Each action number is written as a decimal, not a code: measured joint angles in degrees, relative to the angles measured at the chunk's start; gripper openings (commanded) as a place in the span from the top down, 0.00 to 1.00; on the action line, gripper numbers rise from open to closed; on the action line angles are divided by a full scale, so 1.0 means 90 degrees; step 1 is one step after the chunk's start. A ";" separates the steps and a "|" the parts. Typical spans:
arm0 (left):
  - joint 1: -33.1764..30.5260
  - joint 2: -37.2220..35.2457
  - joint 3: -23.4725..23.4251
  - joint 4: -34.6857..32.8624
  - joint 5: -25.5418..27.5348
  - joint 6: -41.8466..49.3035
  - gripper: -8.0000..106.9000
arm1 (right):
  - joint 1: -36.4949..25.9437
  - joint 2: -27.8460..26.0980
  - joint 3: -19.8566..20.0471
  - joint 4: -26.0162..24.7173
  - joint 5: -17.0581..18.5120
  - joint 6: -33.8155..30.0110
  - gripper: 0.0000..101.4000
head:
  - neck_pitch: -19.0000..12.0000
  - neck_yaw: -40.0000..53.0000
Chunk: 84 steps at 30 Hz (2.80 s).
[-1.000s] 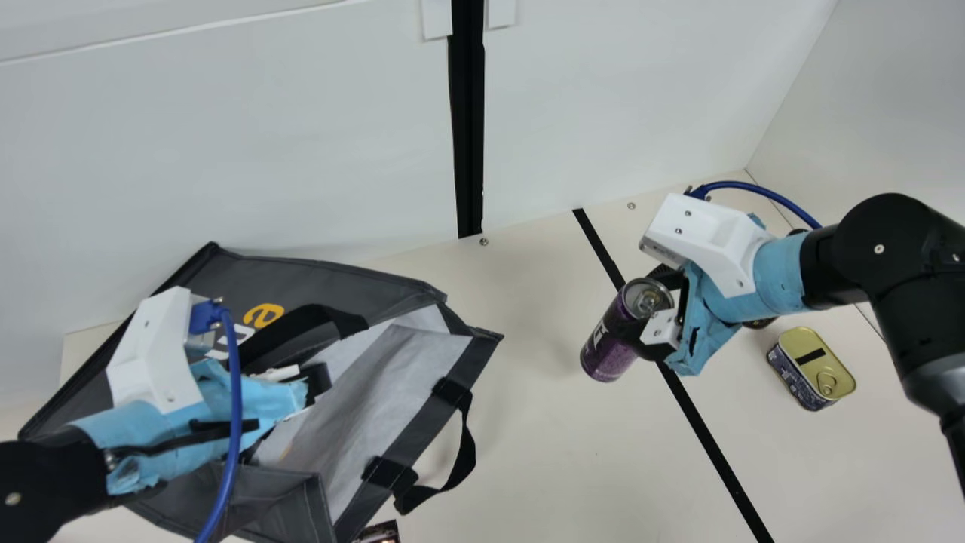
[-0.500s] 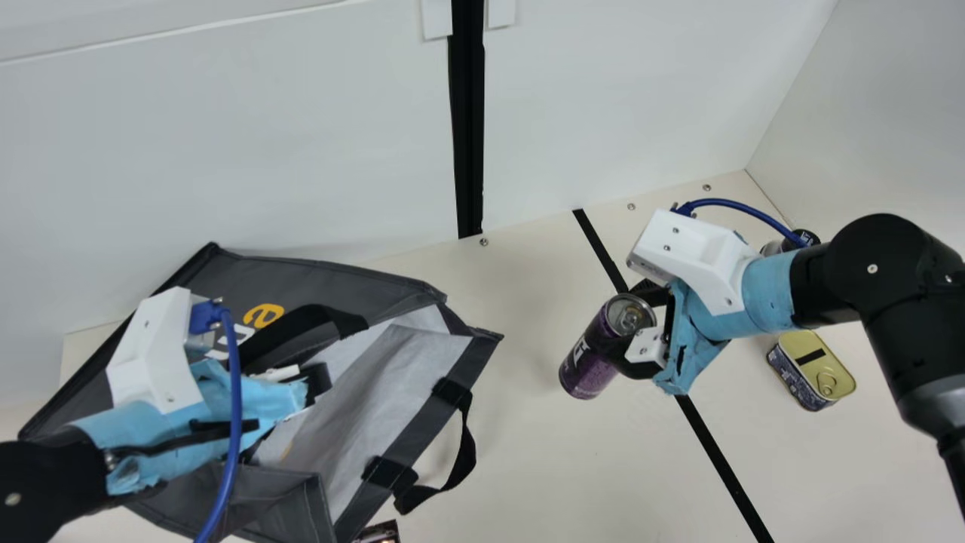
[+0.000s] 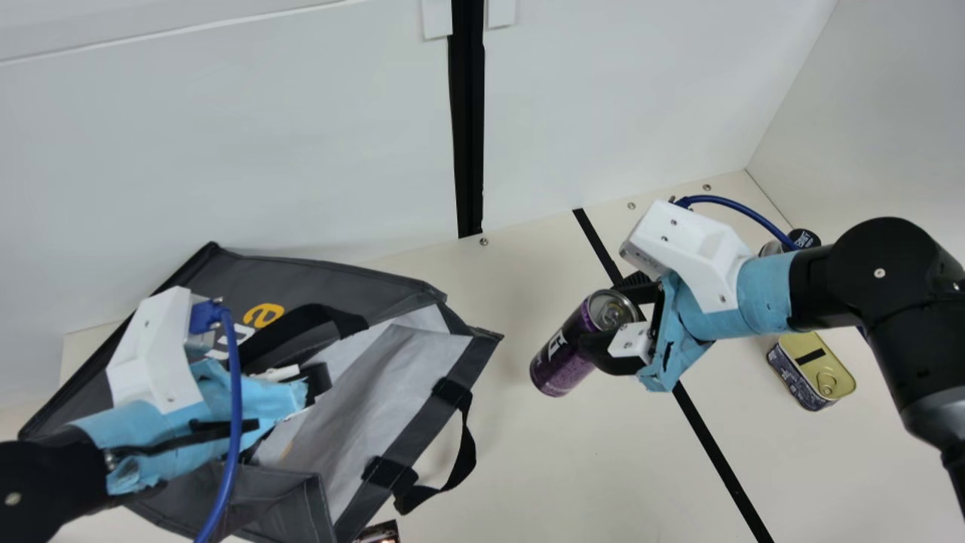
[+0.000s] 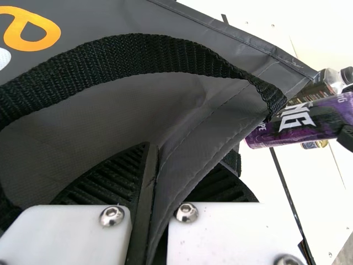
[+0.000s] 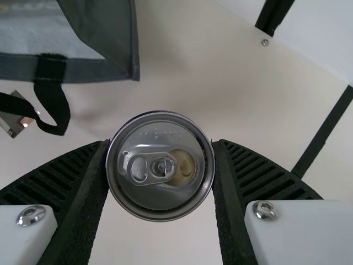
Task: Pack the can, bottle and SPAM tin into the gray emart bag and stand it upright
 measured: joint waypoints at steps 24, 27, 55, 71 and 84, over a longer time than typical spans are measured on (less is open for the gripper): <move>0.0000 0.0000 0.0000 0.0000 0.0000 0.0000 1.00 | 0.1370 -0.0685 -0.0932 0.0891 0.0036 0.1748 1.00 | 0.0000 0.0000; 0.0000 0.0000 0.0000 0.0000 0.0000 0.0000 1.00 | 0.1534 -0.0749 -0.1128 0.1036 0.0030 0.1972 1.00 | 0.0000 -0.0010; 0.0000 0.0000 0.0000 0.0000 0.0000 0.0000 1.00 | 0.2399 -0.0870 -0.1168 0.1181 0.0006 0.2655 1.00 | 0.0000 0.0000; 0.0000 0.0000 0.0000 0.0000 0.0000 0.0000 1.00 | 0.2202 -0.0517 -0.0887 0.1179 0.0006 0.1980 1.00 | 0.0000 0.0000; 0.0000 0.0000 0.0000 0.0000 0.0000 0.0000 1.00 | 0.2191 -0.0169 -0.0990 0.1314 0.0021 0.1730 1.00 | 0.0000 -0.0010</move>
